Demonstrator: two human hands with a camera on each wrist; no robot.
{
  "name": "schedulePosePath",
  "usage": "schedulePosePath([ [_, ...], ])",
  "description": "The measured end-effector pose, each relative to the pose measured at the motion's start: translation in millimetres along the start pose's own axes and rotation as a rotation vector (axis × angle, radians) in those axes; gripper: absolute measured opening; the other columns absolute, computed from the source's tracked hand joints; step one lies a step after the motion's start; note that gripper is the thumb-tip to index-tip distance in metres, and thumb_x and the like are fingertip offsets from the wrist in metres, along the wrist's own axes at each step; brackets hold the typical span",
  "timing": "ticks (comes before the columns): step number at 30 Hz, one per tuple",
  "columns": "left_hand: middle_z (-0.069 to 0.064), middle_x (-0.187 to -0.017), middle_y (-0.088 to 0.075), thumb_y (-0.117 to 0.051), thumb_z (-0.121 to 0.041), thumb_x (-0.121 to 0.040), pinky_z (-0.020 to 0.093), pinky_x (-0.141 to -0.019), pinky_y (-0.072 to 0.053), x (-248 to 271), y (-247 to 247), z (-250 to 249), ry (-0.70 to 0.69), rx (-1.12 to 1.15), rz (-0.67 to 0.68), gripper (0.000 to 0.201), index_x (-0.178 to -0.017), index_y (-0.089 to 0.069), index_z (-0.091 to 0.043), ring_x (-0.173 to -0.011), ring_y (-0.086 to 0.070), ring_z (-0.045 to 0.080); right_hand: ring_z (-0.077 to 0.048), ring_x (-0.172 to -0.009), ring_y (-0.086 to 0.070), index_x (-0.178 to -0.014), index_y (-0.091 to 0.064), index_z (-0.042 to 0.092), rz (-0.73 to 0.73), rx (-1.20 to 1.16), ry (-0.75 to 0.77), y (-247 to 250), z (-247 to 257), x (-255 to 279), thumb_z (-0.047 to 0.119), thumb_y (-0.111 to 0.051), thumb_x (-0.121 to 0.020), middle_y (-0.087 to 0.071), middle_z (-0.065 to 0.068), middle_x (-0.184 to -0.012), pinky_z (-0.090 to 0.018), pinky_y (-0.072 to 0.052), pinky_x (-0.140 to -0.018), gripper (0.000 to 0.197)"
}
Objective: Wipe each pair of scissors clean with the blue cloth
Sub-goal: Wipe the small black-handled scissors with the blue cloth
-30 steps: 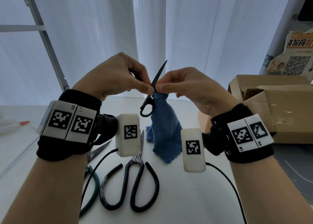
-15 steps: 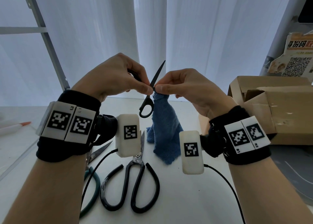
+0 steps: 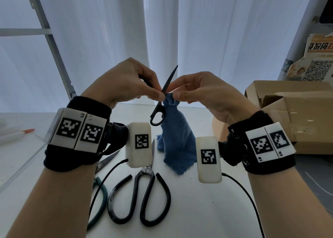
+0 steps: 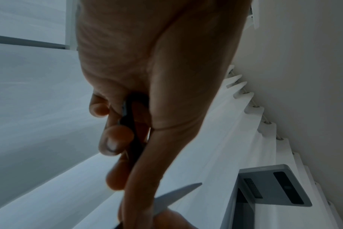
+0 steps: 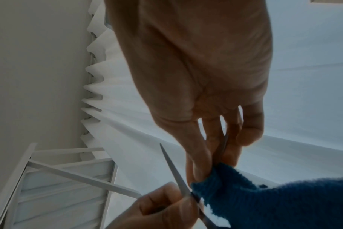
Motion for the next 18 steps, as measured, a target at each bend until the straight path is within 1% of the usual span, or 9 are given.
schedulePosePath([
  [4,-0.006,-0.057,-0.061,-0.086,-0.016,-0.071,0.023,-0.061,-0.037,-1,-3,-1,0.009,-0.008,0.000,0.010,-0.068,-0.076,-0.017,-0.051,-0.044,0.002,-0.002,-0.079,-0.061,-0.090,-0.076,0.022,-0.047,0.002,0.008,1,-1,-2,0.015,-0.075,-0.086,-0.075,0.002,-0.083,-0.024,-0.041,-0.076,0.008],
  [8,-0.006,-0.057,-0.061,-0.086,-0.017,-0.072,0.017,-0.056,-0.038,-1,0,2,0.023,-0.006,-0.008,0.012,-0.067,-0.075,-0.017,-0.049,-0.044,-0.001,0.001,-0.083,-0.063,-0.093,-0.077,0.024,-0.048,-0.001,-0.017,6,-4,-1,0.010,-0.070,-0.089,-0.077,0.006,-0.088,-0.023,-0.042,-0.078,0.016],
  [10,-0.008,-0.054,-0.060,-0.086,-0.018,-0.072,0.012,-0.052,-0.038,0,4,3,0.027,-0.002,-0.033,0.012,-0.067,-0.075,-0.017,-0.047,-0.045,-0.002,-0.002,-0.088,-0.065,-0.097,-0.078,0.023,-0.108,-0.014,-0.016,13,-5,0,0.014,-0.070,-0.090,-0.078,0.005,-0.093,-0.023,-0.043,-0.078,0.014],
  [12,-0.010,-0.051,-0.059,-0.086,-0.018,-0.073,0.011,-0.051,-0.037,0,8,4,0.035,0.001,-0.060,0.011,-0.069,-0.075,-0.017,-0.046,-0.046,-0.003,-0.004,-0.090,-0.065,-0.097,-0.079,0.023,-0.184,-0.045,-0.001,20,-6,0,0.016,-0.071,-0.090,-0.078,0.004,-0.094,-0.022,-0.043,-0.077,0.013],
  [16,-0.011,-0.050,-0.059,-0.085,-0.019,-0.073,0.018,-0.059,-0.038,2,18,11,0.071,0.012,-0.089,0.011,-0.074,-0.076,-0.014,-0.045,-0.046,-0.005,0.004,-0.079,-0.064,-0.092,-0.078,0.025,-0.343,-0.125,0.018,39,-10,1,0.016,-0.068,-0.092,-0.077,0.011,-0.087,-0.021,-0.043,-0.073,0.014],
  [18,-0.012,-0.049,-0.057,-0.085,-0.020,-0.073,0.019,-0.060,-0.038,3,24,14,0.085,0.014,-0.106,0.011,-0.074,-0.076,-0.014,-0.046,-0.045,-0.003,0.001,-0.076,-0.065,-0.092,-0.077,0.024,-0.405,-0.150,0.008,47,-15,1,0.015,-0.066,-0.094,-0.075,0.010,-0.085,-0.018,-0.043,-0.068,0.015],
])
Point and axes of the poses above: each hand's wrist, its own x-axis away from the middle knuckle, its own y-axis out of the back of the hand, z = x × y, the point moved 10 cm from there along -x, towards the middle knuckle
